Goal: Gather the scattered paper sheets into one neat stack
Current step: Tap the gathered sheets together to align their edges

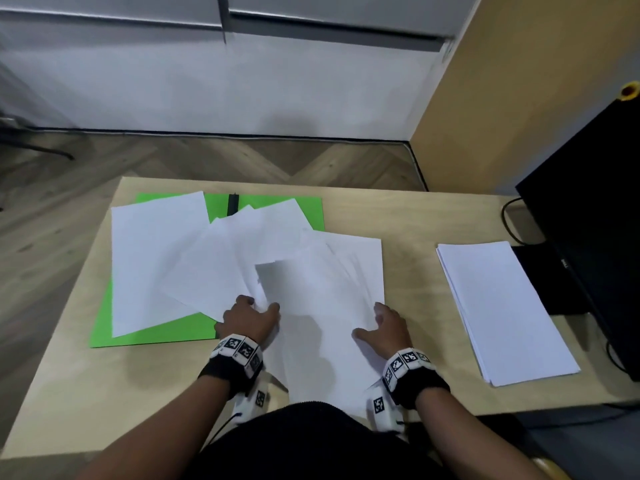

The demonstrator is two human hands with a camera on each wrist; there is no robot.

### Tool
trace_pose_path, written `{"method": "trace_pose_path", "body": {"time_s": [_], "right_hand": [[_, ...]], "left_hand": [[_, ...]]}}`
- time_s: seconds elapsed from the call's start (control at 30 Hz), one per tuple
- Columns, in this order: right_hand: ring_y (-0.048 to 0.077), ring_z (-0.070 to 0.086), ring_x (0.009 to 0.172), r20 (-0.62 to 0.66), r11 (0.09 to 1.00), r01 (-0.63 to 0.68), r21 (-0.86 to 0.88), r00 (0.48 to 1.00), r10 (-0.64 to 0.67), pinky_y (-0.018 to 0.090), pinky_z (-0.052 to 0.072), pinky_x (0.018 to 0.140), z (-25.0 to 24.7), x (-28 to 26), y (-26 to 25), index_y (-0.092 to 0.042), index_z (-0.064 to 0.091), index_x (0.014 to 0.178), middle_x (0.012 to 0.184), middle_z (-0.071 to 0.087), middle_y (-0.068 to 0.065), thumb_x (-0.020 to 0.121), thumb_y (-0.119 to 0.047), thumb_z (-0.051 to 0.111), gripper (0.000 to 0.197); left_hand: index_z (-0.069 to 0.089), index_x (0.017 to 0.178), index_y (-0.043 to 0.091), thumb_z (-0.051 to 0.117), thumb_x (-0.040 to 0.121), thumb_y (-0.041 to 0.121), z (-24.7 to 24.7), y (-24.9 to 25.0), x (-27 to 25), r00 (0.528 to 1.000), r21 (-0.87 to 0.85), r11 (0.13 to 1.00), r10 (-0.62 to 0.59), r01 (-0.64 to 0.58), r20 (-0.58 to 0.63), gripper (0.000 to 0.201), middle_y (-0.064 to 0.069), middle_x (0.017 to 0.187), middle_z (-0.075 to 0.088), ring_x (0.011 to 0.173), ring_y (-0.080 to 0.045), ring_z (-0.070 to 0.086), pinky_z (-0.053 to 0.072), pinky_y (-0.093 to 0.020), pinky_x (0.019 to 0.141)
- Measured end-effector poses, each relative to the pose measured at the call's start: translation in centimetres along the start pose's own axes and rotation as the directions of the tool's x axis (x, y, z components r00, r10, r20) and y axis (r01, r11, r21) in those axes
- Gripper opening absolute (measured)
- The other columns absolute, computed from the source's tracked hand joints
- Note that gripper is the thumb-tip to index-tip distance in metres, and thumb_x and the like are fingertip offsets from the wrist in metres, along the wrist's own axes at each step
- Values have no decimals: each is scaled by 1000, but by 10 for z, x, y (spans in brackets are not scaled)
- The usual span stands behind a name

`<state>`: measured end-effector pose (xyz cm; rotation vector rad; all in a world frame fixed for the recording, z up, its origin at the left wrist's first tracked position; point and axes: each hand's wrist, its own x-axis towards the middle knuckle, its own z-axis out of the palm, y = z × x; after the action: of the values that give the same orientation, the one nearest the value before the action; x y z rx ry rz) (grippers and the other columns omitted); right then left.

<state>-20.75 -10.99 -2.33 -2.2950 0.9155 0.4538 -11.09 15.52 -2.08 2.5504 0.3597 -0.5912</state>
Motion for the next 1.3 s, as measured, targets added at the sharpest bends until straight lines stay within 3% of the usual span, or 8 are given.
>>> {"method": "trace_pose_path", "body": {"time_s": [0.2,0.5,0.63,0.8,0.87,0.97,1.07,1.3], "right_hand": [[28,24,142,-160,986,-105,-130,984,83,44,32,110,-1,7,-4,-16,30,149,152,31,7,65,-68,72,107],[24,2,151,20,959,52,-277,999,-48,39,20,118,0,21,-3,-22,18,154,164,3,1,66,-51,78,111],[17,10,150,36,971,130,-203,991,-125,34,19,119,-1,16,8,-27,16,155,163,12,-1,69,-39,81,109],[17,29,144,23,992,125,-9,992,-125,30,31,114,2,8,20,-31,20,154,159,25,-1,67,-21,82,108],[18,36,140,-11,992,113,62,994,-113,27,35,109,3,8,21,-30,25,153,155,33,-1,67,-15,79,103],[18,47,130,-31,974,92,207,996,-87,33,44,105,3,12,12,-26,30,151,147,45,0,61,-16,81,104],[12,53,116,32,919,52,392,997,-70,40,47,103,5,17,-4,-20,28,152,136,54,-4,63,-5,84,106],[22,64,103,42,850,57,523,995,-92,33,52,91,14,20,-25,-10,59,129,122,66,9,72,13,72,63]], "left_hand": [[52,117,20,60,82,51,-11,-2,-3,992,78,993,87,-94,87,48,-6,115,66,108,-29,62,45,-35,88],[64,114,20,71,78,22,-49,8,31,930,112,964,197,-242,311,37,-7,107,69,99,-26,64,49,-28,79],[66,103,29,76,70,25,-54,18,50,971,-281,959,107,-44,214,34,-5,104,71,91,-24,67,55,-32,82],[69,97,20,73,75,60,-30,9,52,982,-720,680,-8,143,188,46,-8,107,70,93,-29,67,55,-43,88],[71,95,21,72,58,79,-15,-1,49,960,-714,661,-34,229,277,69,-6,103,73,94,-31,68,52,-48,92],[67,103,16,78,75,51,-13,4,14,891,-592,766,59,249,451,47,-6,95,72,79,-24,67,56,-32,74],[67,108,14,87,51,45,-6,12,1,817,-432,891,144,137,558,68,-11,102,73,88,-28,70,60,-43,79],[67,108,15,73,48,42,-7,23,2,900,-408,911,128,60,417,66,-7,104,69,95,-27,67,54,-32,75]]}}
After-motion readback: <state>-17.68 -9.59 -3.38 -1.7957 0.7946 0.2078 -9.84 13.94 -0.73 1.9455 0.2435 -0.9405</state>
